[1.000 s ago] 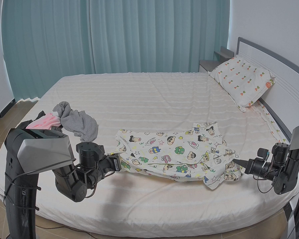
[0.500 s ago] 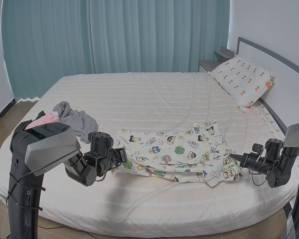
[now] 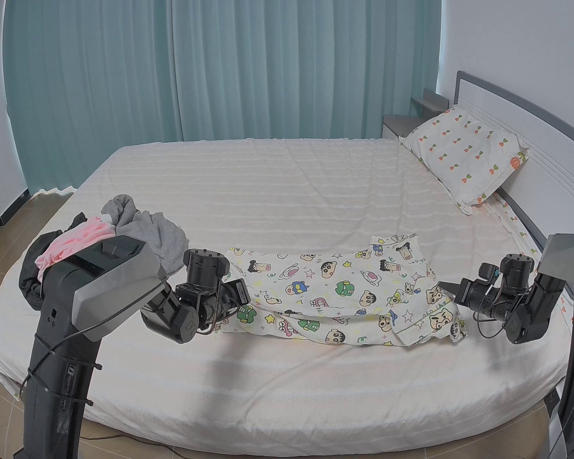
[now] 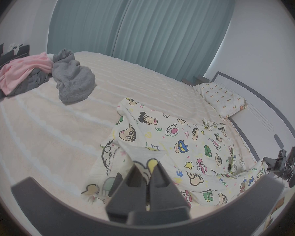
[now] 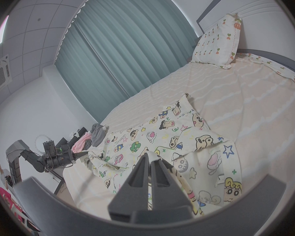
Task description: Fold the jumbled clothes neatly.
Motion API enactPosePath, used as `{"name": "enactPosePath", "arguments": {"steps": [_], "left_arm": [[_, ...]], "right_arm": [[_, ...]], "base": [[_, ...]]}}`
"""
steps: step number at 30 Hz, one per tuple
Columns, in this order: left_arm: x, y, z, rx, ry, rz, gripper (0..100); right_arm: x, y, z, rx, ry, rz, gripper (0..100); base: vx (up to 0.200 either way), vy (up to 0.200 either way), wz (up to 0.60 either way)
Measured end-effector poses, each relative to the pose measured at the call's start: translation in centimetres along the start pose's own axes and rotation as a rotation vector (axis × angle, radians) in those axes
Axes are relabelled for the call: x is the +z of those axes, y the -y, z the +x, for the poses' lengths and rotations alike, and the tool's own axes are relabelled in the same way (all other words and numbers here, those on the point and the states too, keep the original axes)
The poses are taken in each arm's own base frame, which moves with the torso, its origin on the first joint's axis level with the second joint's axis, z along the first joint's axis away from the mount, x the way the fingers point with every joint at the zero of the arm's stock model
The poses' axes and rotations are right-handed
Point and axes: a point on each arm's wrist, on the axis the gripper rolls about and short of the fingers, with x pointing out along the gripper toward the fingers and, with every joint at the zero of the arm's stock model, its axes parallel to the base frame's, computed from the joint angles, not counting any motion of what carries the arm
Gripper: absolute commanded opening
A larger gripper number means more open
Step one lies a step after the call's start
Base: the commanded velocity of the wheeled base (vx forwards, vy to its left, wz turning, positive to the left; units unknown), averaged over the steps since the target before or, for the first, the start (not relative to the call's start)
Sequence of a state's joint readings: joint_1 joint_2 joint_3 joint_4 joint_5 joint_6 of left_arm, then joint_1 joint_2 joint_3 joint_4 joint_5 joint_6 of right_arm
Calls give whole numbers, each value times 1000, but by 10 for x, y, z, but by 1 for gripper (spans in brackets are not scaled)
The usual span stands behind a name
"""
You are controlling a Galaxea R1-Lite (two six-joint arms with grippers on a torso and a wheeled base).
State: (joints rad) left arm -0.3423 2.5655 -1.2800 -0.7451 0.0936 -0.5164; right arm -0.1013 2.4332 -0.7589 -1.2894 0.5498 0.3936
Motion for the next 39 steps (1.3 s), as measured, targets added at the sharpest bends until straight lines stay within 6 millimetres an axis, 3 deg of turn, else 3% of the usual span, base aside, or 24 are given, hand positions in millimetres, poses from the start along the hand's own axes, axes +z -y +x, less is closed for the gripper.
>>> {"name": "enactPosePath", "arguments": {"steps": [17, 18, 22, 23, 33, 39], "left_arm": [[-4, 2, 24, 34, 3, -138, 0], [-5, 2, 25, 40, -5, -145, 100], [-4, 3, 28, 50, -12, -165, 100], [-3, 3, 28, 52, -11, -168, 100], [4, -3, 28, 97, 34, -199, 100], [23, -9, 19, 106, 74, -267, 100]], "right_arm": [[2, 15, 22, -49, 7, 64, 0], [3, 16, 23, -50, 7, 68, 0], [6, 18, 28, -54, 9, 87, 0], [6, 19, 30, -60, 2, 95, 100], [10, 25, 35, -116, 24, 105, 100], [18, 35, 30, -184, 74, 110, 100]], "base": [[0, 0, 0], [0, 0, 0], [0, 0, 0], [0, 0, 0], [0, 0, 0], [0, 0, 0]]}}
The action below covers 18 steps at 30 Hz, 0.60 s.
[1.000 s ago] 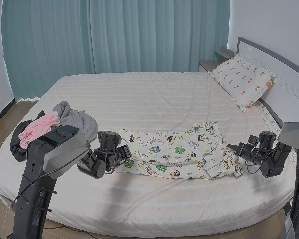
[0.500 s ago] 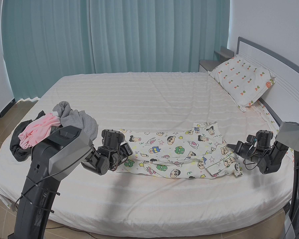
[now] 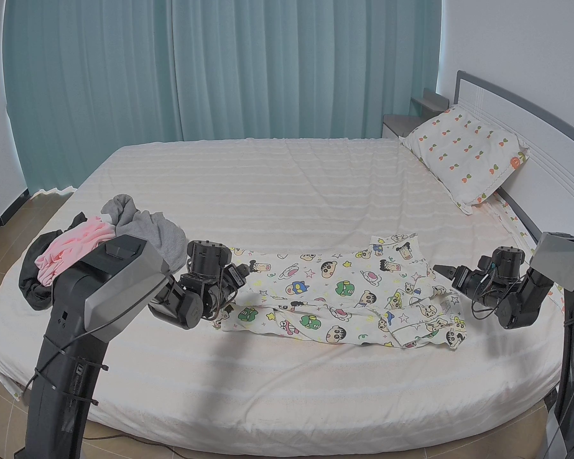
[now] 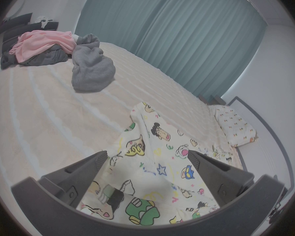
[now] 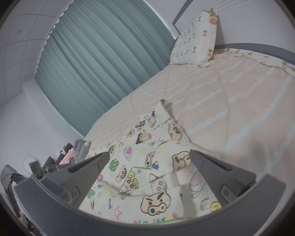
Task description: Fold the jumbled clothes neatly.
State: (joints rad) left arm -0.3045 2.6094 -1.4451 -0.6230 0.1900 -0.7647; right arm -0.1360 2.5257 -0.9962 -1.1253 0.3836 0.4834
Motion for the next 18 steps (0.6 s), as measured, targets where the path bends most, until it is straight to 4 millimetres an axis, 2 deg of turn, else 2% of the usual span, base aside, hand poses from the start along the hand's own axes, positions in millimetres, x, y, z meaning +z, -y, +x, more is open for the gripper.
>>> {"name": "enactPosePath", "arguments": {"steps": [4, 7, 13, 18], "left_arm": [[18, -5, -7, 9, 29, -30, 100], [31, -7, -14, 4, 38, -67, 100], [54, -13, -40, -52, -5, -161, 100], [53, -27, -81, -107, -114, -227, 100]], "right_arm": [[7, 4, -8, -32, 25, 30, 100], [8, -1, -20, -42, 21, 84, 100], [-1, -26, -52, -47, -32, 199, 100], [-13, -55, -72, -35, -74, 283, 100]], "base": [[0, 0, 0], [0, 0, 0], [0, 0, 0], [0, 0, 0]]}}
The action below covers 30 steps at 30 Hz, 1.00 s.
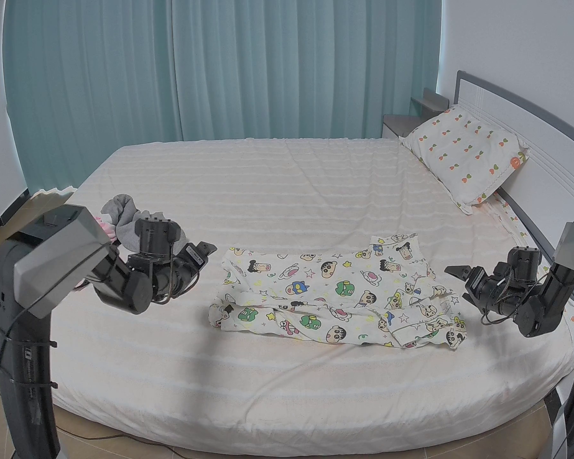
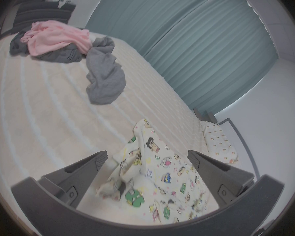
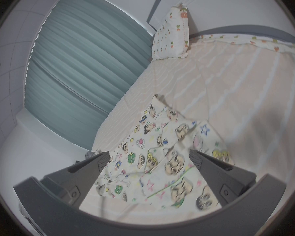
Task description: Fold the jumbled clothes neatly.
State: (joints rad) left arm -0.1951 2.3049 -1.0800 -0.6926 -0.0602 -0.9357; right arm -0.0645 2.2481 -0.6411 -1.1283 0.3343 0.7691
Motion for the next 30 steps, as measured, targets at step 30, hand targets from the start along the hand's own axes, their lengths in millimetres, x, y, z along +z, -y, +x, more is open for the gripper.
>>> {"name": "enactPosePath", "arguments": {"steps": [30], "left_arm": [[-48, -36, -135, -162, -185, -70, 100]], "right_arm": [[-103, -22, -23, -201, -128, 20, 100]], "base": [[60, 0, 0]]}}
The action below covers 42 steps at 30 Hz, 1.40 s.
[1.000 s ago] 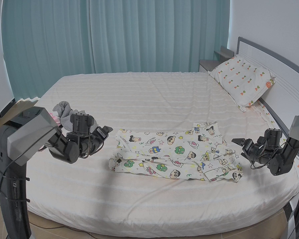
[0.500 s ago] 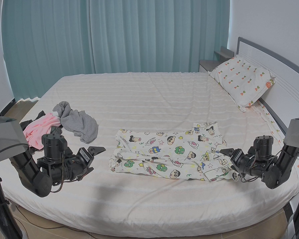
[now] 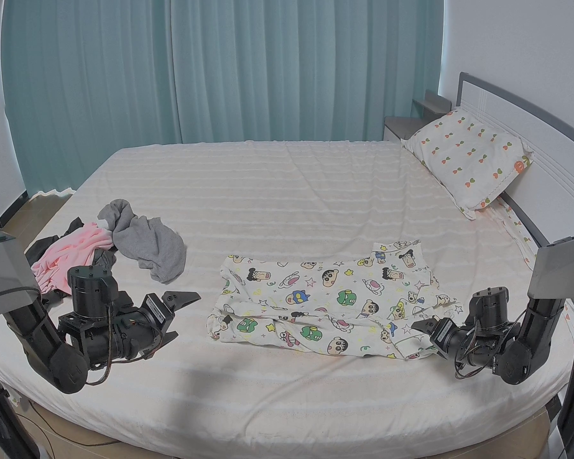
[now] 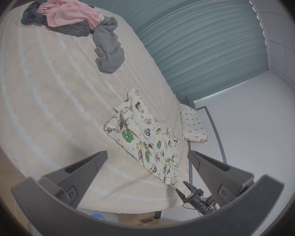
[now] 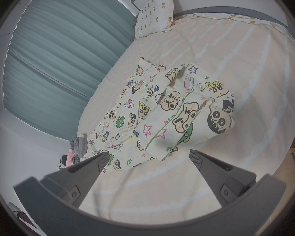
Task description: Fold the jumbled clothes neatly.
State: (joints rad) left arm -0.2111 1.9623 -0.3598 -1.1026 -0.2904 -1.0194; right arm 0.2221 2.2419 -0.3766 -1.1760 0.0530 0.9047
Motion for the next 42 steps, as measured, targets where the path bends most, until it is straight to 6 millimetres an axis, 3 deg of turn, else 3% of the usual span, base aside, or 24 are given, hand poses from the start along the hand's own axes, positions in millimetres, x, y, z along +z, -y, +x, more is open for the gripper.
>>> {"name": "enactPosePath", "arguments": {"steps": [17, 42], "left_arm": [[-7, 3, 1, -3, -18, 10, 100], [-7, 2, -1, -16, -6, 18, 100]], "right_arm": [[-12, 5, 19, -44, -8, -18, 100], [-21, 10, 14, -91, -15, -32, 100]], "base": [[35, 0, 0], [0, 0, 0]]}}
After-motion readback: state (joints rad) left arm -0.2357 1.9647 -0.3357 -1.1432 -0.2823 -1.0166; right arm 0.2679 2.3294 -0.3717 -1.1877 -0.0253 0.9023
